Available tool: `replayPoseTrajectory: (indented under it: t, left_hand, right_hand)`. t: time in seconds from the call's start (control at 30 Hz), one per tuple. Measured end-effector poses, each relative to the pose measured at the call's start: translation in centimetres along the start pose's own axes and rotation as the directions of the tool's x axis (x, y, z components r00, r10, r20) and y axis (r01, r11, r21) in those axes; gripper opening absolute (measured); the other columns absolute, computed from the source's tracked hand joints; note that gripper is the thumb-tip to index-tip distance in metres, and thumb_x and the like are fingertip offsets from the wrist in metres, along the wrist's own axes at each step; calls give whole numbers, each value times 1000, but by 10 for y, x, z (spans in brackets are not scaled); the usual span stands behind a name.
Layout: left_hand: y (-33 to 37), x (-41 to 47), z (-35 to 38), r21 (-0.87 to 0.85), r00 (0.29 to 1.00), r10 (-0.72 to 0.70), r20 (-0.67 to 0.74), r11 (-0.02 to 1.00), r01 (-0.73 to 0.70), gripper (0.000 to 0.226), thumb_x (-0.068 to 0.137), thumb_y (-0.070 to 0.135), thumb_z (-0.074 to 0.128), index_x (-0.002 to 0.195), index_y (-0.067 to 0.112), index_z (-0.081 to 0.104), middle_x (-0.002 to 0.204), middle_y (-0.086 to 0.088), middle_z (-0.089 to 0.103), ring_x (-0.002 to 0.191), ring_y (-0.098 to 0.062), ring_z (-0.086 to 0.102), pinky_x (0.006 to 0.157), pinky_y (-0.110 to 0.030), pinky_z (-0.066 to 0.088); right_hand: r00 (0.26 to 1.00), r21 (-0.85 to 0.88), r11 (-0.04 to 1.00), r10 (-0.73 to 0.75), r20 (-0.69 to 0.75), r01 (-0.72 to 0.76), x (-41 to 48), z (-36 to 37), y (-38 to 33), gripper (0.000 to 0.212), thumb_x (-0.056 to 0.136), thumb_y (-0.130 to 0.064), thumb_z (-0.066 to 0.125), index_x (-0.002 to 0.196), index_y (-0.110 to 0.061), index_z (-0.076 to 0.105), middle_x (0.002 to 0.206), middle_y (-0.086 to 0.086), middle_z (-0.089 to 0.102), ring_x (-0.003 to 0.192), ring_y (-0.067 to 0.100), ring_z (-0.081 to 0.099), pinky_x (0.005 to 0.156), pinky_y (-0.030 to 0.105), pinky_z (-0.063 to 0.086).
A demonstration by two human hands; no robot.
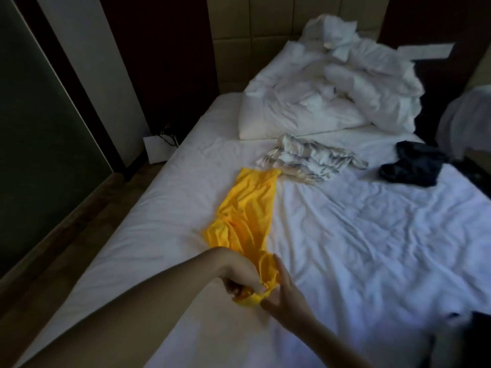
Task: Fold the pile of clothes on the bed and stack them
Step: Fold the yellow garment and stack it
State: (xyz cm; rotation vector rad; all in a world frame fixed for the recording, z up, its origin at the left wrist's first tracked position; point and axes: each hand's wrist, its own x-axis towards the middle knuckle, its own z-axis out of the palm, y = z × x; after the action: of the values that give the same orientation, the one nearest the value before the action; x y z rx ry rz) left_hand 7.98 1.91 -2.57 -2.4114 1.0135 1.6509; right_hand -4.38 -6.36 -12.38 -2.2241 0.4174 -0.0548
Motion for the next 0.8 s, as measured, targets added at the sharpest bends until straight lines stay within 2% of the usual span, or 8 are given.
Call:
replayPoseTrajectory:
  t: [0.07, 0.13, 0.23, 0.37, 0.47, 0.57, 0.7, 0.8]
  left_hand:
    - [20, -37, 14, -14, 999, -2, 43, 1000, 3, 32, 98, 33, 47, 71, 17, 53, 64, 1, 52, 47, -5, 50, 52, -17, 43]
    - [36, -75, 19, -51, 1000, 12, -1, 999, -12, 29, 95, 38, 52, 74, 18, 57, 70, 3, 58, 59, -7, 56, 59, -18, 47]
    - [50, -132, 20, -63, 952, 136, -275, 985, -158, 32, 88, 46, 60, 87, 14, 66, 75, 2, 57, 76, -15, 54, 63, -22, 45]
    - [57, -194, 45, -165, 806, 181, -564, 932, -324, 20, 83, 24, 72, 70, 19, 58, 63, 8, 52, 60, -5, 51, 48, -13, 38]
    - [61, -223, 75, -213, 756, 174, -631, 898, -384, 25, 80, 4, 64, 66, 17, 48, 64, 1, 44, 60, -12, 43, 53, -22, 34]
    - [66, -252, 94, -226, 699, 182, -692, 864, -449, 27, 82, -3, 57, 72, 17, 42, 68, -3, 39, 60, -14, 40, 54, -25, 34]
    - [74, -289, 110, -130, 551, 239, -800, 827, -547, 8, 93, 14, 56, 97, 13, 50, 84, -3, 51, 76, -16, 51, 64, -26, 42]
    - [83, -309, 115, -120, 460, 211, -862, 798, -590, 30, 100, 28, 45, 124, 12, 49, 108, -4, 53, 97, -18, 51, 82, -29, 42]
  right_hand:
    - [998, 85, 996, -33, 52, 29, -26, -18, -22, 73, 56, -70, 59, 122, -44, 45, 131, -10, 45, 118, 1, 46, 91, 12, 36]
    - [997, 20, 1000, -3, 78, 2, -45, -40, -47, 45, 71, -49, 64, 112, -30, 60, 117, 0, 61, 104, 6, 56, 76, 10, 35]
    - [999, -74, 997, 16, -38, -19, -68, -77, -71, 35, 83, -31, 68, 109, -8, 66, 108, 12, 68, 104, 21, 63, 68, 15, 32]
    - [978, -115, 993, -46, -202, 23, -122, -124, -102, 32, 87, -30, 63, 101, -1, 64, 99, 18, 69, 97, 27, 64, 66, 21, 31]
    - [990, -192, 978, -102, -94, 83, -158, -141, -127, 26, 91, -31, 58, 106, -9, 61, 104, 13, 67, 101, 25, 61, 76, 28, 39]
    - [990, -198, 974, -129, -63, 114, -186, -157, -149, 14, 93, -20, 55, 79, -18, 52, 83, 4, 59, 89, 24, 59, 69, 28, 37]
    - [980, 134, 978, -143, -135, 161, -229, -179, -183, 21, 96, -16, 50, 77, -24, 52, 74, -2, 52, 75, 15, 51, 71, 28, 42]
    - [984, 512, 842, -117, -136, 171, -251, -187, -206, 15, 98, -24, 45, 103, -21, 58, 97, 8, 62, 91, 23, 61, 84, 41, 51]
